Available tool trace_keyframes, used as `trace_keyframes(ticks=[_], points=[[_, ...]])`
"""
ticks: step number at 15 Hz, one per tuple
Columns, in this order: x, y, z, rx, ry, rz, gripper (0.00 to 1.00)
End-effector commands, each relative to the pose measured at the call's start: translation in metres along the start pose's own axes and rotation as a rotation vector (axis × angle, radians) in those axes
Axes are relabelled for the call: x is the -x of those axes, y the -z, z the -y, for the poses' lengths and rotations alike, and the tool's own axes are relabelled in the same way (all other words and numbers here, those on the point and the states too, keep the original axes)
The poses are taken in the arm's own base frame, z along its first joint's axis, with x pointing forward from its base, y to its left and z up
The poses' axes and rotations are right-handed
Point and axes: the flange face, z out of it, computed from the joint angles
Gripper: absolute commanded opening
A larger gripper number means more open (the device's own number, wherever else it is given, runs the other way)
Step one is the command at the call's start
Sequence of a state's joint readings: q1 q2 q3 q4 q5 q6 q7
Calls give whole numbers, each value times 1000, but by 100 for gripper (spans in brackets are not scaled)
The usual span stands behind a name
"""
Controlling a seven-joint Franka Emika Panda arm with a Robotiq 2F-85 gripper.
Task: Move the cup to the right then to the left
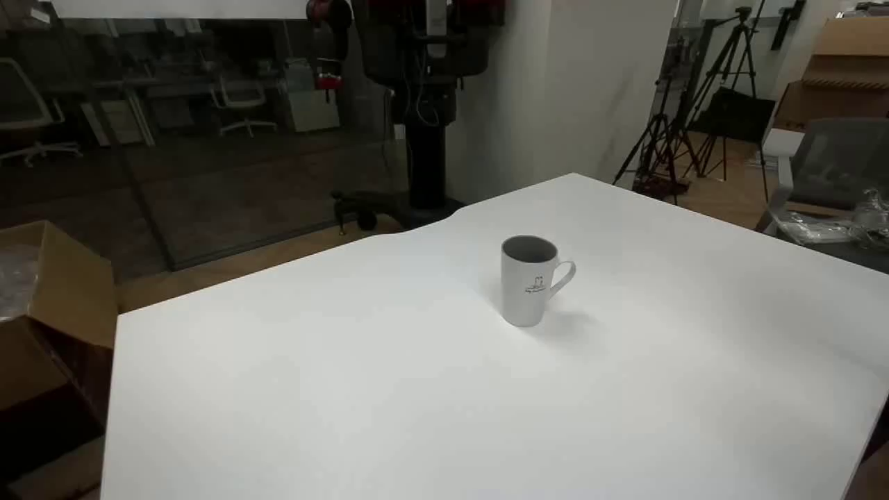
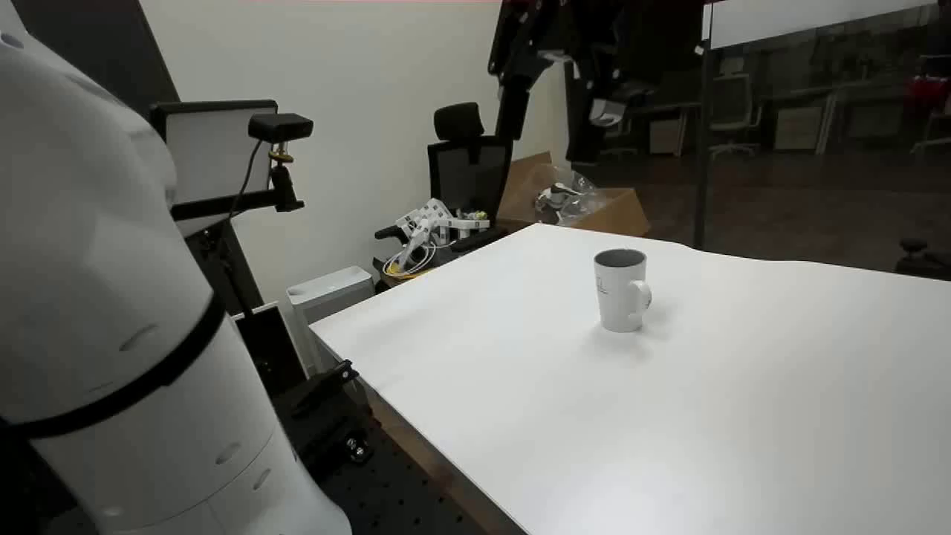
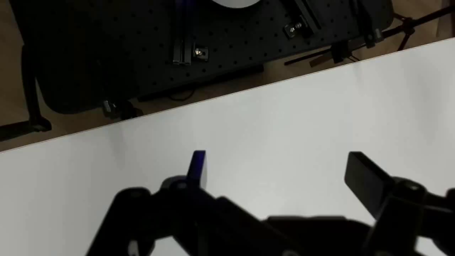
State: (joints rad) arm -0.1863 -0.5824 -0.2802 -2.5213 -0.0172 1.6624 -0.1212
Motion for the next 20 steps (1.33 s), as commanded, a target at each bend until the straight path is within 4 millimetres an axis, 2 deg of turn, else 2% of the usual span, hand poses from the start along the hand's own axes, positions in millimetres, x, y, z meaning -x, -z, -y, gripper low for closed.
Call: trace_keyframes(ticks=[1, 14, 17, 20], points=[[0, 1, 0, 0, 0, 0, 100], [0, 1, 0, 0, 1, -1, 100], [-18, 5, -3, 28, -67, -121, 100], [-56, 7, -13, 103, -145, -243, 100]])
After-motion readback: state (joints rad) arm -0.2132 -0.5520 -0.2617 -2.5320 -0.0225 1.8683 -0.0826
